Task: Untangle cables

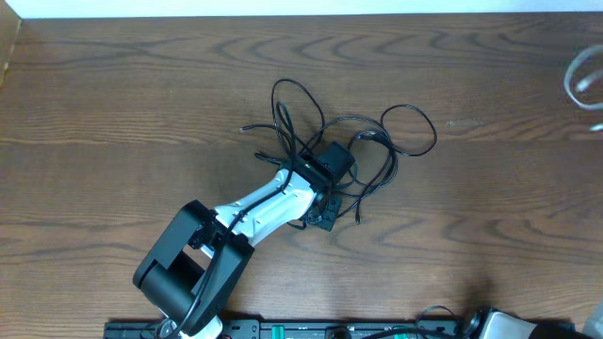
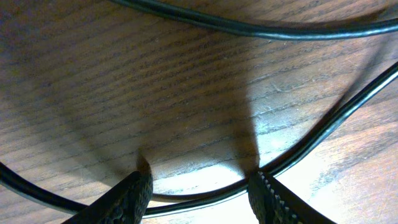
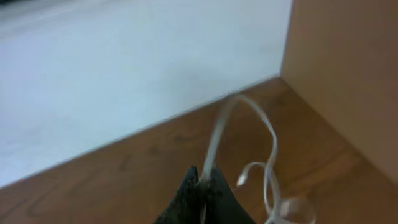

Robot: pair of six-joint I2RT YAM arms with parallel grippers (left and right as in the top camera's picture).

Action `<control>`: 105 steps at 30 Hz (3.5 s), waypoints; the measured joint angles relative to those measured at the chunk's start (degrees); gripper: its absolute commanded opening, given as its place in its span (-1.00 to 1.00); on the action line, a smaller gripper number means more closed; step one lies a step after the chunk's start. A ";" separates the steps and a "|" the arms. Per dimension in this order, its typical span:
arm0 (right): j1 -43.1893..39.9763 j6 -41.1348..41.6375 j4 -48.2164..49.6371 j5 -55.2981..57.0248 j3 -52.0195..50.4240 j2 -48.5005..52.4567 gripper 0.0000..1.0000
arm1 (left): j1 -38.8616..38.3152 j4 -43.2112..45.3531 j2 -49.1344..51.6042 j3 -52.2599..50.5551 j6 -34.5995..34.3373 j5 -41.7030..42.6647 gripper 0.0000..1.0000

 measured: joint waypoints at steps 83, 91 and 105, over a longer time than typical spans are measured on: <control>40.02 -1.36 2.19 -6.69 -28.44 -3.76 -0.64 | 12.72 -8.90 -21.55 1.64 -0.20 -1.27 0.62; 41.27 -3.65 -5.07 -6.75 -28.79 12.22 -0.38 | 12.72 -8.90 -21.55 1.64 -0.20 -1.27 0.62; 46.27 5.57 -1.16 -1.68 -28.87 25.92 -0.98 | 12.72 -8.90 -21.55 1.64 -0.20 -1.25 0.62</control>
